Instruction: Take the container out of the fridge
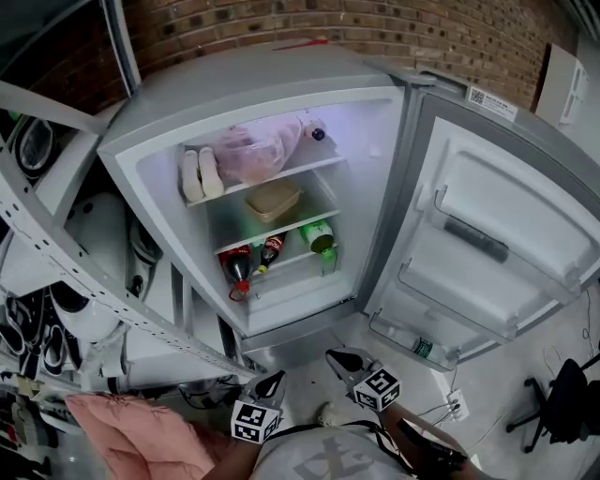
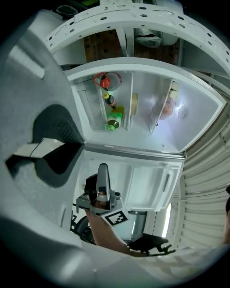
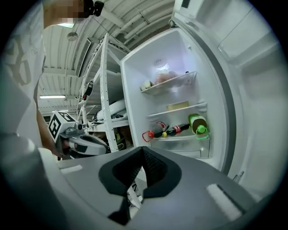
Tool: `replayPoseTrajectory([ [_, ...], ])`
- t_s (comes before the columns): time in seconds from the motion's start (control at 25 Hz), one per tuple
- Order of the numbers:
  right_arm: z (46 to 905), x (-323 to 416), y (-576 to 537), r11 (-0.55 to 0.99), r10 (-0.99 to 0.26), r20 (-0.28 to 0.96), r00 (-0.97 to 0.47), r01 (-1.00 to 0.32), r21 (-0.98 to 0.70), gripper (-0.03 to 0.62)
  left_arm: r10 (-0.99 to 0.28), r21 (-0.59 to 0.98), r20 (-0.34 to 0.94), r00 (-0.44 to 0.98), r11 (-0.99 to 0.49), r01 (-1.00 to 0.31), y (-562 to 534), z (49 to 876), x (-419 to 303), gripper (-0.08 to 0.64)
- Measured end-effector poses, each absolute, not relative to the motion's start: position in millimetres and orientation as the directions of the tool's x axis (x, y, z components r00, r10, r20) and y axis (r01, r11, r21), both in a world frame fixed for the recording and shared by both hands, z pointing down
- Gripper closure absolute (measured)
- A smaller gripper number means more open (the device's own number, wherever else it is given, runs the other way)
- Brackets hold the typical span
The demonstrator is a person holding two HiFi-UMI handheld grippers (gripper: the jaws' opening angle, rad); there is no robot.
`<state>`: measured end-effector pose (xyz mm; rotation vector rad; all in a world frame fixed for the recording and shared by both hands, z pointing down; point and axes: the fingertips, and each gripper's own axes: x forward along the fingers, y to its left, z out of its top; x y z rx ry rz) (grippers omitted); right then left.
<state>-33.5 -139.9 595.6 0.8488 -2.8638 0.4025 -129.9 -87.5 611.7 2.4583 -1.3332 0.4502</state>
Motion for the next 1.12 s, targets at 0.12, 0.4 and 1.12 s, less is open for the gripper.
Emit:
replayPoseTrajectory([
  [0.12,597.7,-31.6,-153.8,0.807,-0.514,0.193,-0.836,-0.547,-0.222,0.584,-0.759,0.106,0.412,0.505,-0.511,-0.853,-98.7,607.5,-130.3,0.558],
  [0.4,597.1,-33.5,-173.5,0.8,-0.52,0.187,-0.833,-0.552,-0.236,0.584,-0.762,0.098,0.422,0.492,-0.501,-0.86,-116.2,605.0,-138.0,0.558],
  [1.12,579.7,-42.2,-240.3,0.738,-0.608,0.161,-0.778,-0.628,-0.246,0.583,-0.709,-0.007,0.396,0.583,-0.638,-0.77,-231.8,571.0,-125.7,0.558],
])
